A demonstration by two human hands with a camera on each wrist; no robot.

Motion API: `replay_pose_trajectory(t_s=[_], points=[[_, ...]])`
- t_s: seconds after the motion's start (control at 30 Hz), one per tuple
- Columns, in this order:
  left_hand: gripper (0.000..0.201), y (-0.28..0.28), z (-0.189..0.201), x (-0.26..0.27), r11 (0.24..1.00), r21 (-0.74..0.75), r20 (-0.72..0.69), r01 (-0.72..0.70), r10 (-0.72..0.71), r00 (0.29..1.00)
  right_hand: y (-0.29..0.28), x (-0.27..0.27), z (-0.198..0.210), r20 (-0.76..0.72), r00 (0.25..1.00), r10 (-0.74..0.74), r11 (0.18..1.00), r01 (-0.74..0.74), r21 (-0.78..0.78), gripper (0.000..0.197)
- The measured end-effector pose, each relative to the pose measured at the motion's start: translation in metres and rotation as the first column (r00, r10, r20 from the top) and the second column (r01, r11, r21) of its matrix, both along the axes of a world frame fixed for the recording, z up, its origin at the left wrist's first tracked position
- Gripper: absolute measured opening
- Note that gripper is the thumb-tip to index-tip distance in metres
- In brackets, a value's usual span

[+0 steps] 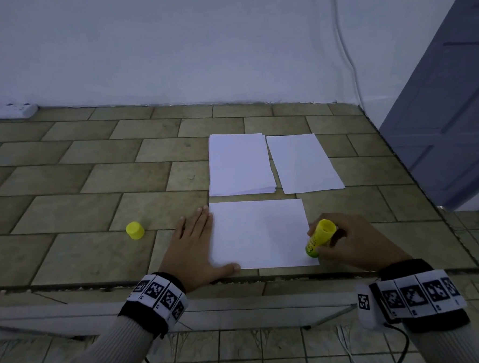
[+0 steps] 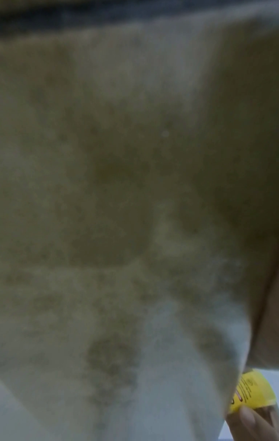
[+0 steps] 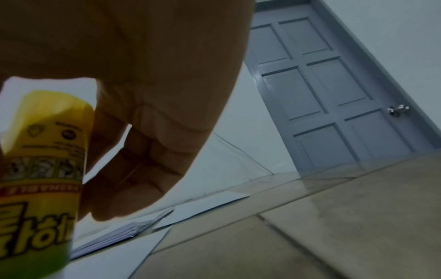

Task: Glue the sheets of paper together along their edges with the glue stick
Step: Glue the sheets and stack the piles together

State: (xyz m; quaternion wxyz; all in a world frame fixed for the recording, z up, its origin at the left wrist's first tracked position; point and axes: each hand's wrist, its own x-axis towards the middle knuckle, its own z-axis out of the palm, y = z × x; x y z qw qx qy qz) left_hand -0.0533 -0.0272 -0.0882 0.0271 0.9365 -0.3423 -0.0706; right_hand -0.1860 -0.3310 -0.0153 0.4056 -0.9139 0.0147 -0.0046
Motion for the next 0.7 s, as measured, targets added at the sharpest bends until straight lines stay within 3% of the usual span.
replay_pose_trajectory(t_s=[0.1, 0.3, 0.7], points=[[0.139, 0.000, 0.001, 0.000, 1.000, 0.006, -0.004, -0.001, 0.001, 1.000, 0.003, 0.003, 0.003, 0.030, 0.999, 0.033, 0.999, -0.032, -0.040, 0.025], [0.138, 0.000, 0.000, 0.000, 1.000, -0.005, -0.005, -0.012, 0.012, 1.000, 0.014, 0.018, 0.010, 0.178, 0.983, -0.041, 0.999, 0.035, 0.037, 0.028], [0.139, 0.000, 0.000, 0.000, 1.000, 0.018, -0.002, -0.022, 0.022, 1.000, 0.029, 0.040, -0.007, 0.112, 0.993, 0.042, 0.984, -0.021, -0.179, 0.028]])
